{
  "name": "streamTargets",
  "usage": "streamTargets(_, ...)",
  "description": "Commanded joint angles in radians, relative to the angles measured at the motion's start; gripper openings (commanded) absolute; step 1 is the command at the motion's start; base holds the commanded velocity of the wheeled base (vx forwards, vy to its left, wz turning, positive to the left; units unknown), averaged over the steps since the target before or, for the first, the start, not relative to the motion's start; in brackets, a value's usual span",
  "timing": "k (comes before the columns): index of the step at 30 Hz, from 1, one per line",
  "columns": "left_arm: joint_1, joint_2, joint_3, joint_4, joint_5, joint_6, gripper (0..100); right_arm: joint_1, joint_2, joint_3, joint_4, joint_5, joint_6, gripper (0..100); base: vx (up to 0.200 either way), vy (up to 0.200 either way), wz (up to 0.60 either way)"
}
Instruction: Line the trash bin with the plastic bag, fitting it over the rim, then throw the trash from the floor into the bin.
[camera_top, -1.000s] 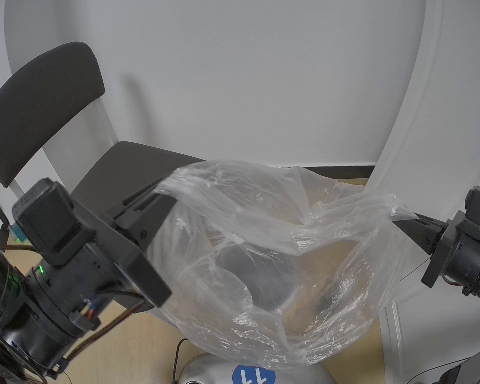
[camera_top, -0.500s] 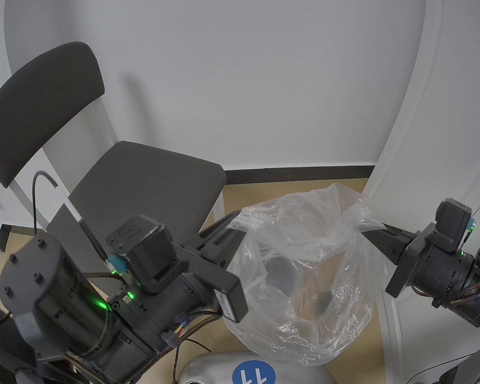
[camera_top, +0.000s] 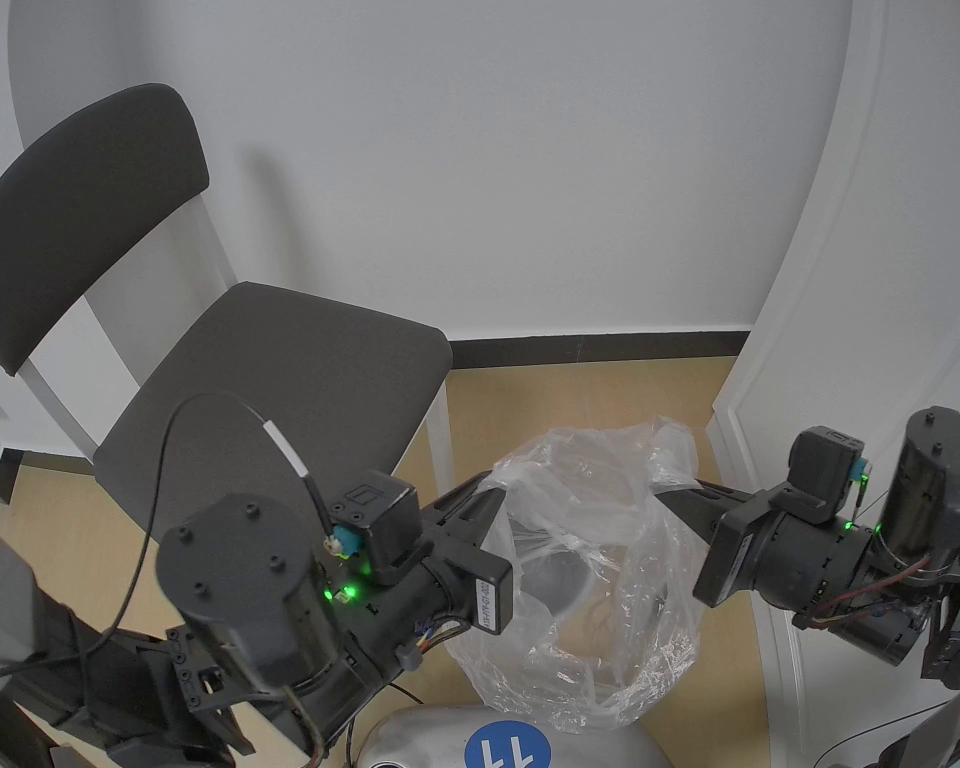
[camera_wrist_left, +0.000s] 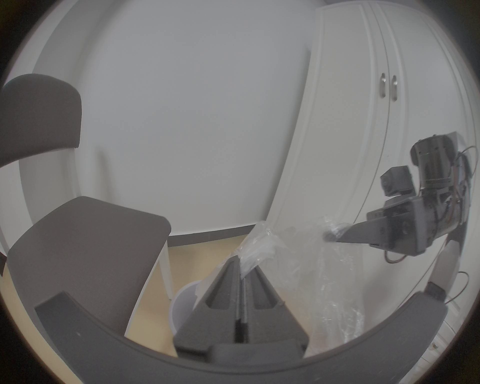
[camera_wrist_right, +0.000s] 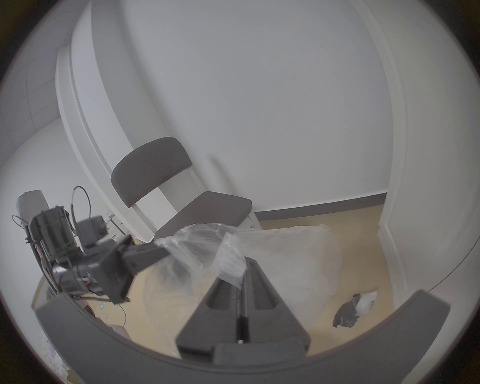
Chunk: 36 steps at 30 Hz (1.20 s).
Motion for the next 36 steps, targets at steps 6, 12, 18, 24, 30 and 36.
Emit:
streamTargets(6,0.086,0.149,-0.037,-0.043,0.009,0.005,0,-0.079,0.251,0.006,-0.188,0.076,0.107,0,0.000,0.000,0.00)
streamTargets(12,0.101,0.179,-0.050,-0.043,0.011,0.006,0,-0.091,0.339,0.006,-0.312,0.075,0.113,0,0.000,0.000,0.00)
streamTargets(18,0.114,0.192,-0.054,-0.043,0.014,0.020,0,-0.093,0.417,0.004,-0.399,0.073,0.136,0,0.000,0.000,0.00)
streamTargets(24,0.155,0.246,-0.070,-0.051,0.011,0.028,0,-0.113,0.486,0.000,-0.407,0.079,0.144,0,0.000,0.000,0.00)
streamTargets(30,0.177,0.326,-0.084,-0.147,0.001,0.029,0,-0.122,0.552,-0.006,-0.458,0.088,0.173,0,0.000,0.000,0.00)
streamTargets(36,0.183,0.358,-0.101,-0.152,0.000,0.025,0,-0.130,0.563,-0.006,-0.448,0.088,0.173,0,0.000,0.000,0.00)
